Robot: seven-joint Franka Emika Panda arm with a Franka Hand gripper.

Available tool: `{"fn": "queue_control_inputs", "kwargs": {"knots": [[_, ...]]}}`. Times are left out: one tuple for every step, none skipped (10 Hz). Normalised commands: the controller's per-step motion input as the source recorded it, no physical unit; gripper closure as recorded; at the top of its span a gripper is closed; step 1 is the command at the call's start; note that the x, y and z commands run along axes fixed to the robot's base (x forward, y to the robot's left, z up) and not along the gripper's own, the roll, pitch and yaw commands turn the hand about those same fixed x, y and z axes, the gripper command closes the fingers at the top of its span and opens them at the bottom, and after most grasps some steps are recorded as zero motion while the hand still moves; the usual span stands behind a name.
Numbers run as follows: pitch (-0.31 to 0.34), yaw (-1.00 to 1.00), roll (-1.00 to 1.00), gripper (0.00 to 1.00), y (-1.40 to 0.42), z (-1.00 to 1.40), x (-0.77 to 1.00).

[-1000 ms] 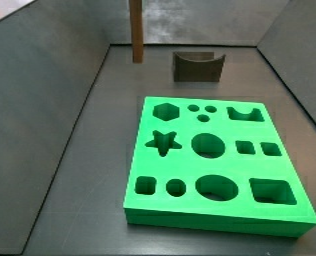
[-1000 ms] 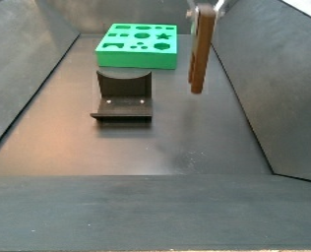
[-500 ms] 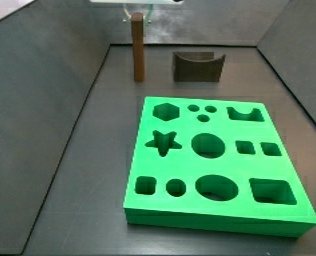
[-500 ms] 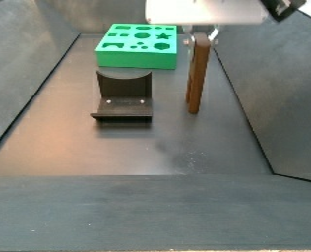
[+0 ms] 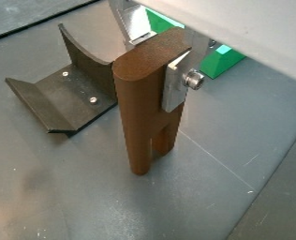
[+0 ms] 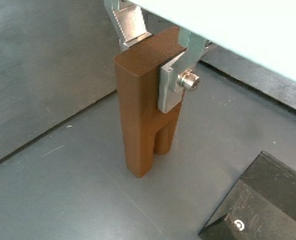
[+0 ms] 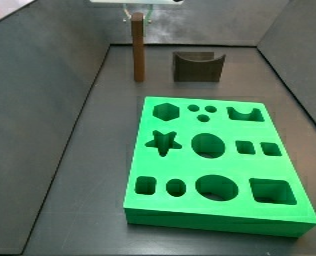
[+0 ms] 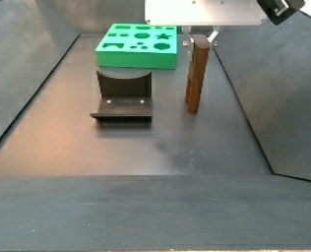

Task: Pick up the square-circle object. Move up. Place the square-circle object on the fixture. Regrasp the square-circle object. Rotate the square-circle object. Move to above the board. Insert the square-circle object.
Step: Rotate the square-circle object.

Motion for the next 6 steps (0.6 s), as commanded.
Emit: {"fn": "queue_control_inputs", "kwargs": {"knots": [[-0.040,-0.05,-0.23,1.00,0.01,-0.16,0.00],[-0.040,-0.05,-0.23,1.00,0.01,-0.16,0.00],[-0.039,-0.05,-0.23,1.00,0.01,-0.16,0.00],[-0.039,-0.05,-0.22,1.00,0.01,-0.16,0.00],[-0.039,-0.05,-0.02,0.00,0.00,0.00,0.00],[-0.033,-0.04,-0.03,0.00,0.00,1.00,0.00]]}}
